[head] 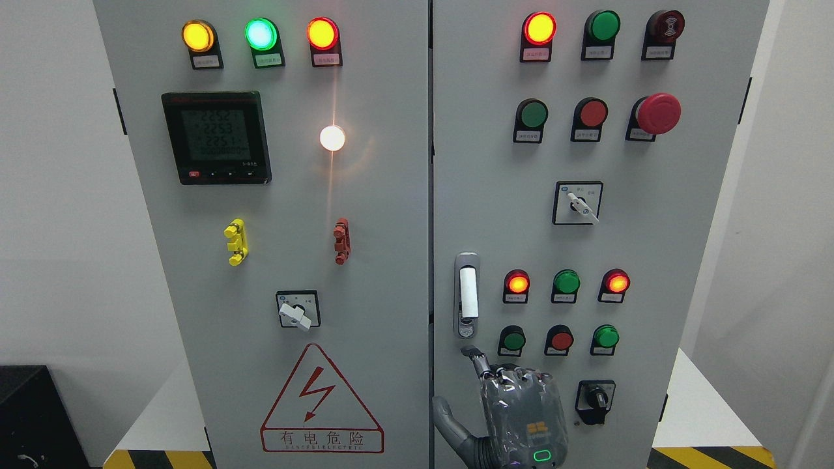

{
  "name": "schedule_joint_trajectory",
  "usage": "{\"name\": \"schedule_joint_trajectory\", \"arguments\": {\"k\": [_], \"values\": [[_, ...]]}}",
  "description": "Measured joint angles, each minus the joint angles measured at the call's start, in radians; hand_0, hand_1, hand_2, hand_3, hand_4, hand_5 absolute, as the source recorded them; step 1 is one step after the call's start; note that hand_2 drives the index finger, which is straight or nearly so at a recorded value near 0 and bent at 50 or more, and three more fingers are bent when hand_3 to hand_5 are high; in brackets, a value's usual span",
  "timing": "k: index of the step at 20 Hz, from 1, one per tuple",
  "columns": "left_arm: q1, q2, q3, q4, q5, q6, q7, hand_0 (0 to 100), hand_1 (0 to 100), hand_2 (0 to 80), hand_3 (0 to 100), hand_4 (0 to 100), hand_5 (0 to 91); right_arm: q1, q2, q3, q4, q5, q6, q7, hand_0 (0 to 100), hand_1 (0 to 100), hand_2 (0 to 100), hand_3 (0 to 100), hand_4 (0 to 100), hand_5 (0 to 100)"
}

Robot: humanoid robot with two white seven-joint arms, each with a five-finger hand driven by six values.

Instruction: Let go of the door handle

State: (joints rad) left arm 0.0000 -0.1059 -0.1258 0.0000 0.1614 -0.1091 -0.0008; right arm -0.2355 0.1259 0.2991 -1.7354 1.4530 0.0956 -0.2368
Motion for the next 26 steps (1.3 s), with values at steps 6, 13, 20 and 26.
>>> {"name": "schedule_joint_trajectory", "arguments": {"k": [6,13,20,26], "values": [[0.0,0.0,0.0,0.0,0.0,0.0,0.0,12,56,0.0,0,0,0.0,0.009,-0.002,-0.002,-0.032,-0.002,-0.003,0.019,45,30,60,100,99,100],[0.0,0.0,0.0,0.0,0.0,0.0,0.0,12,56,0.0,0,0,0.0,0.007,-0.003,-0.005,-0.065,-0.004,-0.003,0.055,46,27,75,100,98,100],[0.0,0.0,0.0,0.0,0.0,0.0,0.0,12,56,0.0,0,0,0.0,-0.012,-0.002,-0.008,-0.083,-0.007,-0.003,0.085,42,25,84,100,100,100],[0.0,0.0,0.0,0.0,0.0,0.0,0.0,12,56,0.0,0,0,0.0,-0.036,0.0,-0.013,-0.089,-0.008,0.001,0.116,39,26,92,100,100,100]]}}
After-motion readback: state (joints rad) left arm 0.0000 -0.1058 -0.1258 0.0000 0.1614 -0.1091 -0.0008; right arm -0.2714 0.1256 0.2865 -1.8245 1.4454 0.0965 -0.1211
